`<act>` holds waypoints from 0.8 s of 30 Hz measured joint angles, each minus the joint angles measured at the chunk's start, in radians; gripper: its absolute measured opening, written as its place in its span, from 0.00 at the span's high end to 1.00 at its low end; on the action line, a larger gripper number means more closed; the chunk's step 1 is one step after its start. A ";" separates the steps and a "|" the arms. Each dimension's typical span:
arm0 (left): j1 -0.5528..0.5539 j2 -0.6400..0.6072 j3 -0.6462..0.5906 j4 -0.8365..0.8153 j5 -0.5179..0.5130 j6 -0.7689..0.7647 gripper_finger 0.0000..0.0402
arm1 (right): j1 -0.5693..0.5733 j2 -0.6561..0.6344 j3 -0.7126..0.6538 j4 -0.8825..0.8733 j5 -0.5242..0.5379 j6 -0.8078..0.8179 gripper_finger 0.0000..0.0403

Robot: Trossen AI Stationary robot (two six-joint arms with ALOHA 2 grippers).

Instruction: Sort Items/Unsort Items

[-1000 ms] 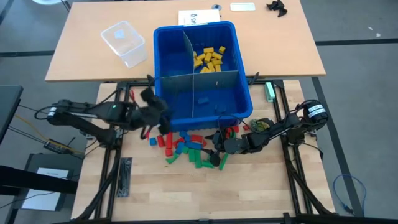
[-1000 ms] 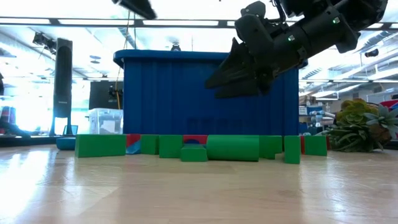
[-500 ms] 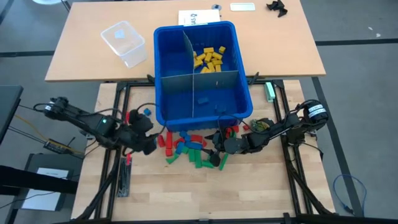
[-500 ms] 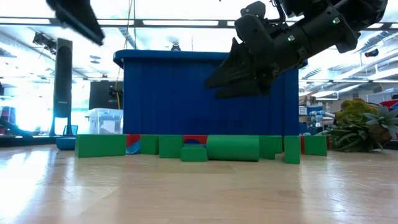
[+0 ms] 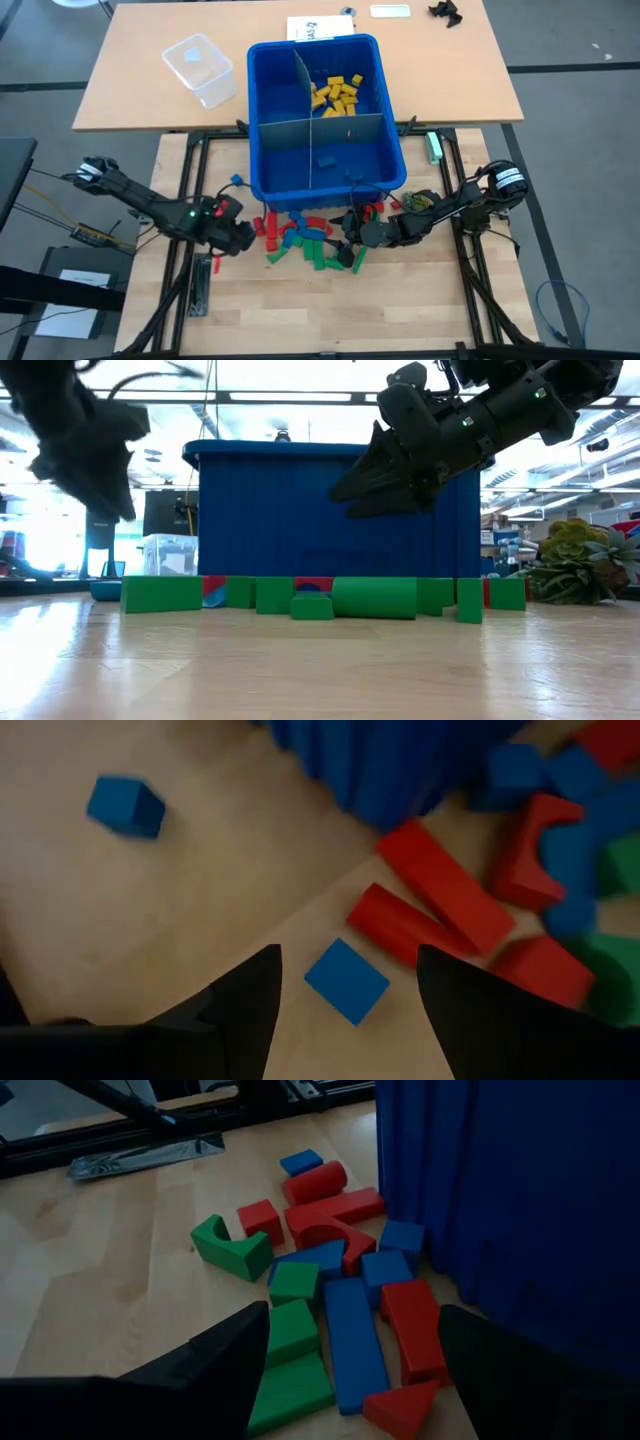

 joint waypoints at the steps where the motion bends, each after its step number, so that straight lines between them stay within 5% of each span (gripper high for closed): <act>1: 0.005 0.001 -0.022 0.022 0.000 -0.023 0.40 | 0.000 0.000 0.000 0.000 0.000 0.000 0.28; 12: 0.054 0.001 -0.205 0.304 0.037 -0.090 0.40 | -0.005 0.000 0.000 0.003 0.008 -0.005 0.28; 24: 0.067 0.006 -0.267 0.354 0.053 -0.113 0.40 | -0.003 0.000 0.000 -0.005 0.008 0.000 0.28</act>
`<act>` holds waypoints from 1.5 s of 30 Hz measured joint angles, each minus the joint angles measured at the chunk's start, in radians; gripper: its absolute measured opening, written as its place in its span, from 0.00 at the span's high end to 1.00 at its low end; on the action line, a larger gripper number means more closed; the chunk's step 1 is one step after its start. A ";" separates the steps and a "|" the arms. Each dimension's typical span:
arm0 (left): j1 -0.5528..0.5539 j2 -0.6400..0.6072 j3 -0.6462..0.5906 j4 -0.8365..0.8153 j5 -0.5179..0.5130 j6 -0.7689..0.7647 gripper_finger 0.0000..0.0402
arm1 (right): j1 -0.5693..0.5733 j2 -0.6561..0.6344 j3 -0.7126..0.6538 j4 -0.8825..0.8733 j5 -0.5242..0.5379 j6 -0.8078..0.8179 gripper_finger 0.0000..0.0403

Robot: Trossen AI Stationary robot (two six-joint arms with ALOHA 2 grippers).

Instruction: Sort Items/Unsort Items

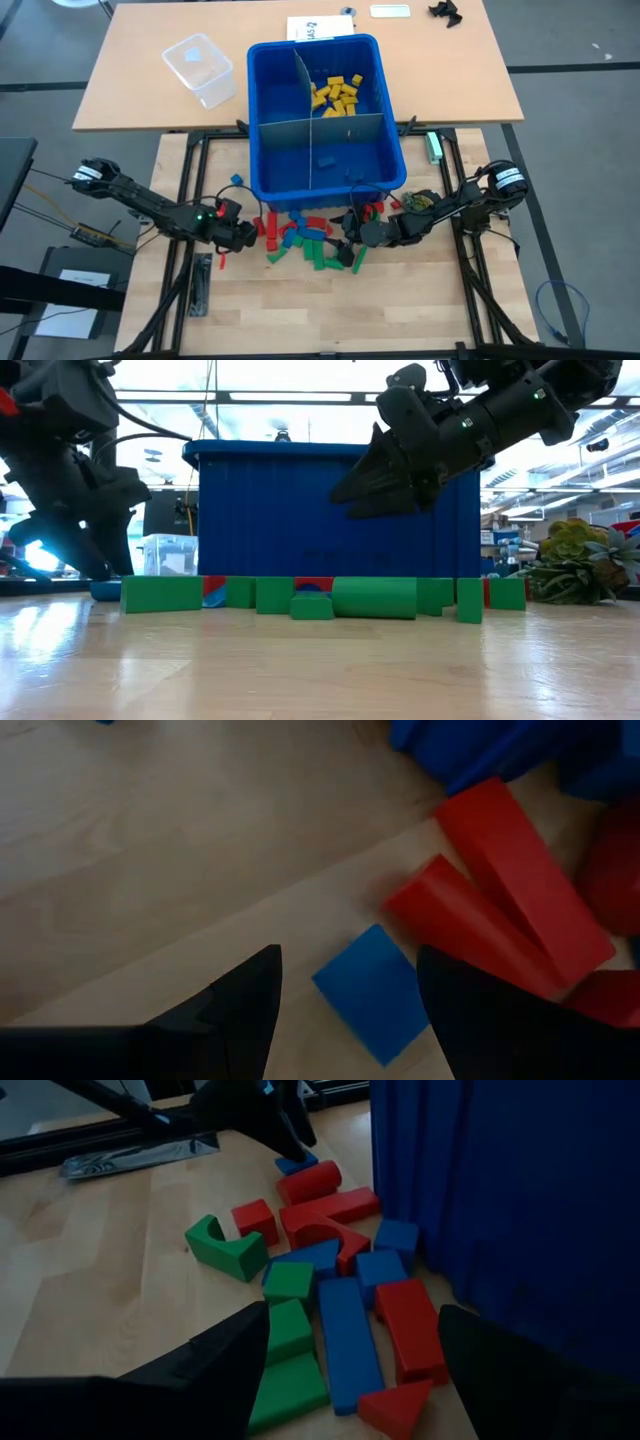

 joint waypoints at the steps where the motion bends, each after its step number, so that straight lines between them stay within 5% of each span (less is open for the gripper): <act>1: 0.000 0.001 0.000 0.001 0.000 0.000 0.40 | 0.000 0.000 0.000 -0.003 0.000 0.000 0.28; 16: -0.001 0.173 0.005 0.095 0.008 0.004 0.41 | 0.006 0.000 0.000 -0.016 -0.001 0.009 0.28; 26: -0.005 0.175 0.012 0.078 0.008 0.043 0.65 | 0.005 0.000 0.000 -0.015 0.000 0.010 0.28; 36: -0.040 0.177 0.148 0.055 0.043 0.254 0.63 | 0.005 0.000 0.000 -0.024 0.000 0.024 0.28; 45: -0.095 0.177 0.402 0.061 0.040 0.663 0.63 | 0.005 0.000 0.000 -0.024 0.000 0.025 0.28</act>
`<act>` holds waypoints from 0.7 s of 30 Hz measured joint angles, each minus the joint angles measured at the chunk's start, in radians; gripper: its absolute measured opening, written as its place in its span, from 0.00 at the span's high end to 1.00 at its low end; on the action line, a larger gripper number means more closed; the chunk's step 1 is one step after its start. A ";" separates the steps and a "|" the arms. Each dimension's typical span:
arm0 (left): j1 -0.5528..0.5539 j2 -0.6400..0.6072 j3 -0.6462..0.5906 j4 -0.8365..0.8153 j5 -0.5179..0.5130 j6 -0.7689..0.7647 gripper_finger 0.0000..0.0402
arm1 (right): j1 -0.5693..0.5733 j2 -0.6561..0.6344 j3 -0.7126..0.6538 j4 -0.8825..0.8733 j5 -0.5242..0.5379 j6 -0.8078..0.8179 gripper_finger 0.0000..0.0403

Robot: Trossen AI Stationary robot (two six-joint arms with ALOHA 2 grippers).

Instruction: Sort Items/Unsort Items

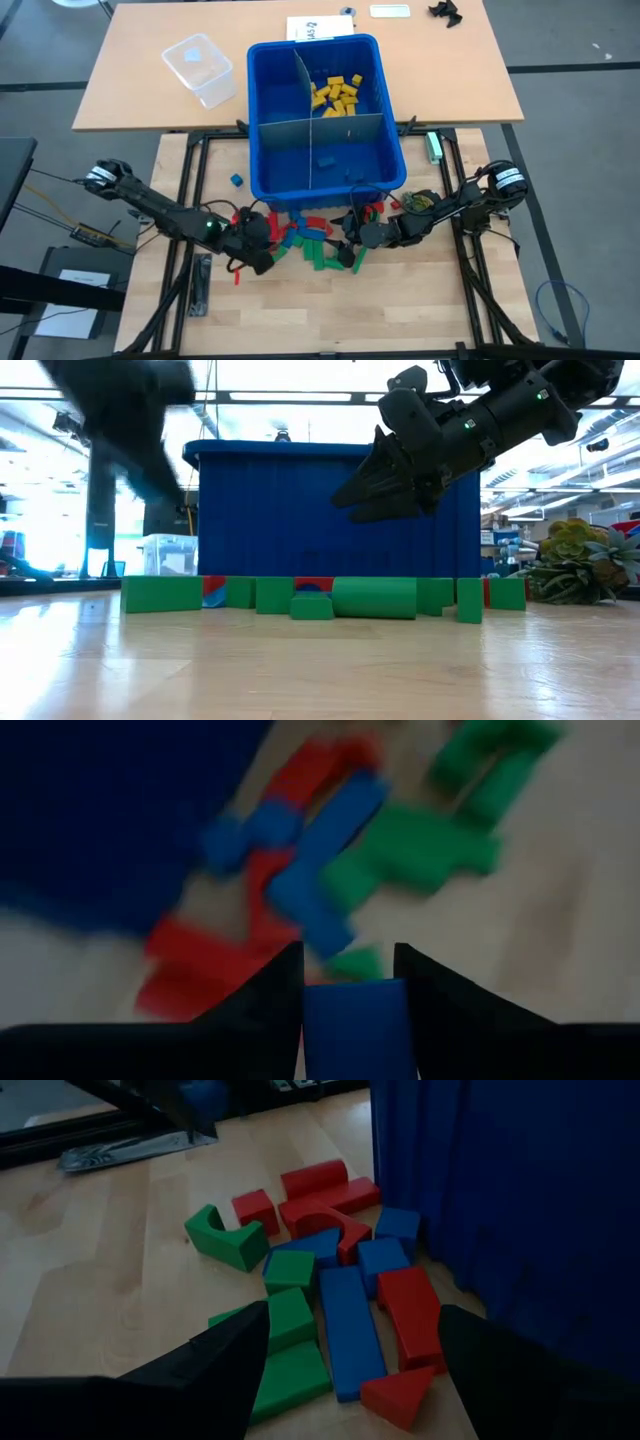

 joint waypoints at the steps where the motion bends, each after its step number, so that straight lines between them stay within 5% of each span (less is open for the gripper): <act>1: -0.002 0.000 0.032 0.004 -0.007 0.043 0.63 | 0.000 0.000 0.000 0.000 0.000 0.000 0.28; 13: 0.084 0.000 0.236 0.381 -0.080 0.591 0.63 | 0.000 0.000 0.000 0.005 0.011 -0.005 0.28; 21: 0.268 0.001 0.263 0.544 -0.060 0.707 0.63 | -0.001 0.000 0.000 0.020 0.016 -0.025 0.28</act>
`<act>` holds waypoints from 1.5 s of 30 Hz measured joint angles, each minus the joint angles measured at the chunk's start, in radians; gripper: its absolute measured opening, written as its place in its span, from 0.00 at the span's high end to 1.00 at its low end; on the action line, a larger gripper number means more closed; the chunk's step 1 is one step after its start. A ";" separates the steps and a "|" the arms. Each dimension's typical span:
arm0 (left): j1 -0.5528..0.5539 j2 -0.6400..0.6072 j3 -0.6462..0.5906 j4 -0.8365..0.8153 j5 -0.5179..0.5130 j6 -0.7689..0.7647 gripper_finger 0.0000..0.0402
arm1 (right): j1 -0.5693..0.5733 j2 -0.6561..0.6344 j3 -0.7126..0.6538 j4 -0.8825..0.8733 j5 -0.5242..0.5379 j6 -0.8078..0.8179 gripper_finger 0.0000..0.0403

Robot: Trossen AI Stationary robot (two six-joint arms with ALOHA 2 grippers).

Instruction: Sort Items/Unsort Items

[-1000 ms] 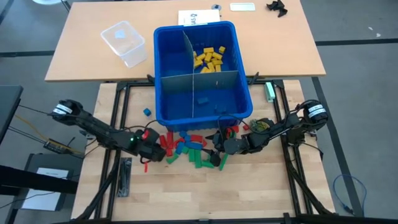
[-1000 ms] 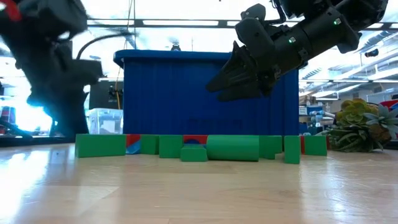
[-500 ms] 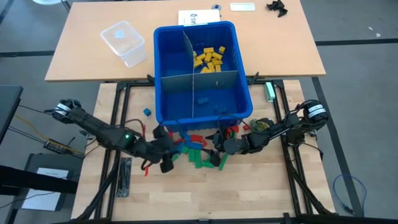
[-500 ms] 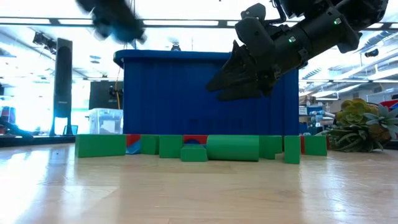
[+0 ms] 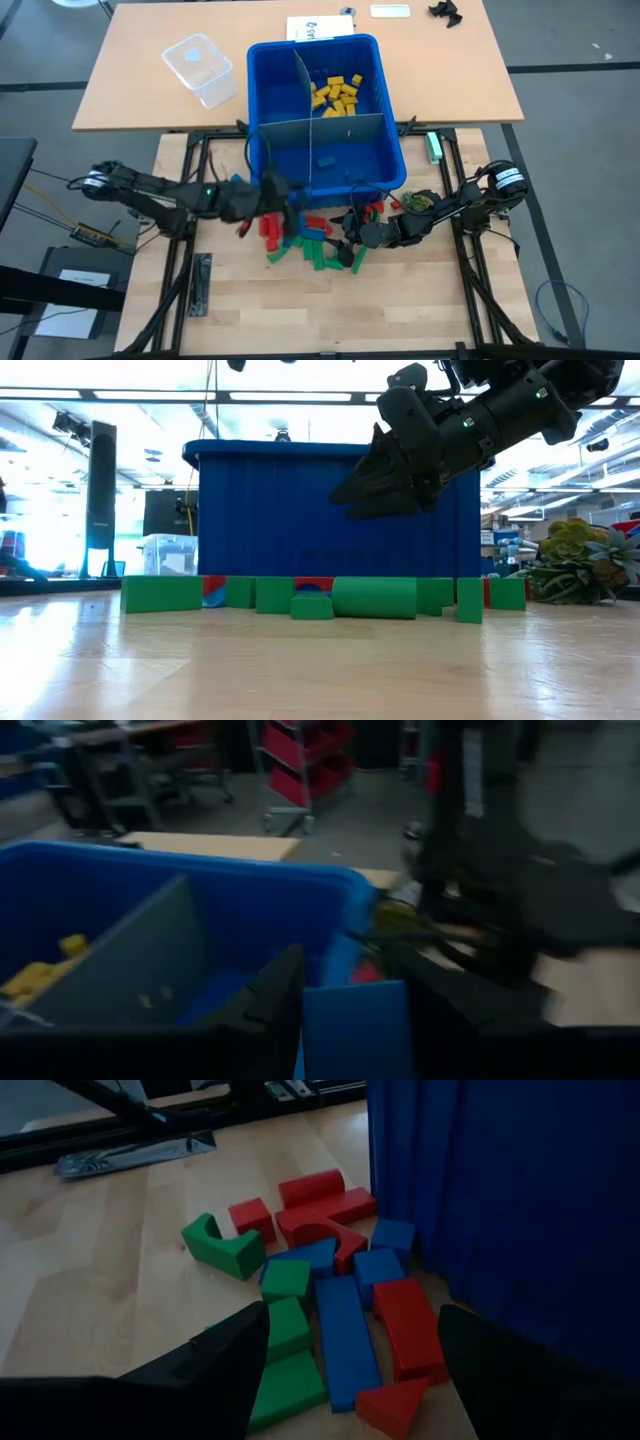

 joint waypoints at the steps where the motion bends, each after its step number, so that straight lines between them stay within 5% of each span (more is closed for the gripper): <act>1: 0.029 0.000 0.001 0.012 0.006 0.002 0.63 | -0.002 0.000 0.000 0.005 0.005 -0.001 0.28; 16: 0.349 0.172 0.002 0.176 0.303 -0.026 0.63 | -0.014 0.000 0.000 0.031 0.017 -0.028 0.28; 38: 0.404 0.242 0.002 0.220 0.329 -0.034 0.51 | -0.014 0.000 0.000 0.049 0.016 -0.028 0.28; 45: 0.403 0.242 0.002 0.224 0.342 -0.149 0.50 | -0.014 0.000 0.000 0.049 0.016 -0.027 0.28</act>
